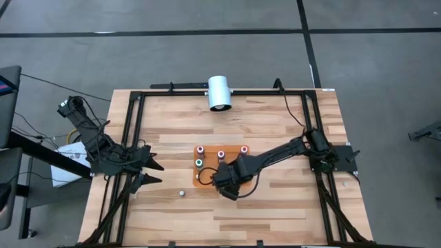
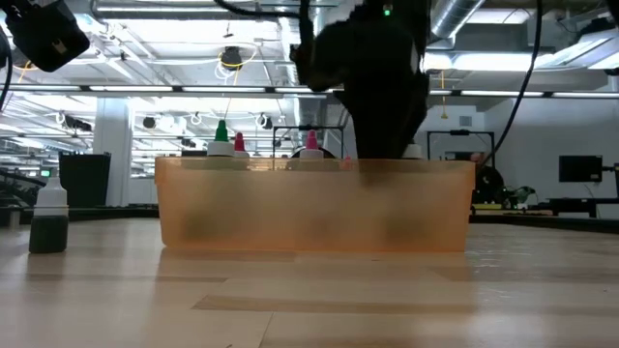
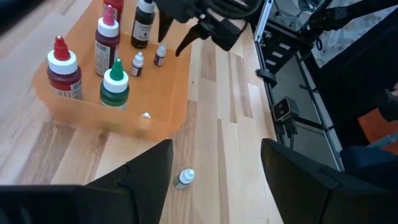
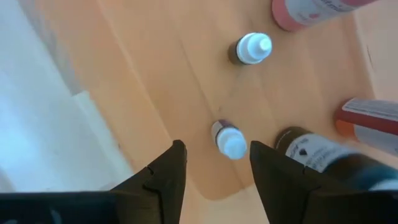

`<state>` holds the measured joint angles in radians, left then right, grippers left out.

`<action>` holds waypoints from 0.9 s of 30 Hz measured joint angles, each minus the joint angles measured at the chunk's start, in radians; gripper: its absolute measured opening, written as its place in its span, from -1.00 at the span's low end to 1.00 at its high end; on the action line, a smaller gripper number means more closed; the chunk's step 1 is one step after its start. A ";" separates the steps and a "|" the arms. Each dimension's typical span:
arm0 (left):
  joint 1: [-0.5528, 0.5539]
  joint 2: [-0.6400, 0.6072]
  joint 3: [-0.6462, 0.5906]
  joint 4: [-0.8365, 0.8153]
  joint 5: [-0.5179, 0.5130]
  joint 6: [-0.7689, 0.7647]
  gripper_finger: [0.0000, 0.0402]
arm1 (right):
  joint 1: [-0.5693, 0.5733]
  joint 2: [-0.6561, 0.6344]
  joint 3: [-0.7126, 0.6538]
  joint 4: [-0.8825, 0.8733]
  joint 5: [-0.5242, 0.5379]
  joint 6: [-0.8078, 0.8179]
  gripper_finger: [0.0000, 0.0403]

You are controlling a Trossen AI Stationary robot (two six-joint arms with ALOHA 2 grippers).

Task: Pick & Place food coloring
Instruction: Put the small green food coloring bottle into the orange container

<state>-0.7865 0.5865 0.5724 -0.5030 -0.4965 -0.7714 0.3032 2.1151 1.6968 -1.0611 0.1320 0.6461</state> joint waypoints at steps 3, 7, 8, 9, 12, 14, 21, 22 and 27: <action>0.000 0.000 0.000 0.000 -0.001 0.007 0.18 | 0.006 0.000 0.031 -0.035 0.000 0.000 -0.17; 0.000 0.000 0.000 0.000 -0.002 0.007 0.18 | 0.015 0.000 0.084 -0.074 -0.001 0.000 -0.16; 0.000 0.000 0.000 0.000 -0.002 0.008 0.18 | 0.017 0.000 0.097 -0.082 -0.001 0.000 -0.16; 0.000 0.000 0.000 0.000 -0.002 0.011 0.18 | 0.019 0.000 0.110 -0.090 -0.001 0.000 -0.16; 0.000 0.000 0.000 0.000 -0.002 0.016 0.18 | 0.025 0.000 0.155 -0.128 0.000 0.006 -0.17; 0.000 0.000 0.000 0.000 -0.001 0.016 0.18 | 0.028 0.000 0.182 -0.149 0.001 0.008 -0.18; 0.000 0.000 0.000 0.000 0.002 0.016 0.18 | 0.043 0.000 0.242 -0.170 0.000 0.008 -0.18; 0.000 0.000 0.000 0.000 0.002 0.016 0.18 | 0.044 0.000 0.244 -0.170 -0.001 0.008 -0.19; 0.000 0.000 0.000 0.000 0.002 0.028 0.18 | 0.058 0.000 0.244 -0.171 0.004 0.029 -0.22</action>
<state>-0.7867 0.5865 0.5724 -0.5030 -0.4942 -0.7439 0.3609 2.1147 1.9404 -1.2324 0.1360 0.6756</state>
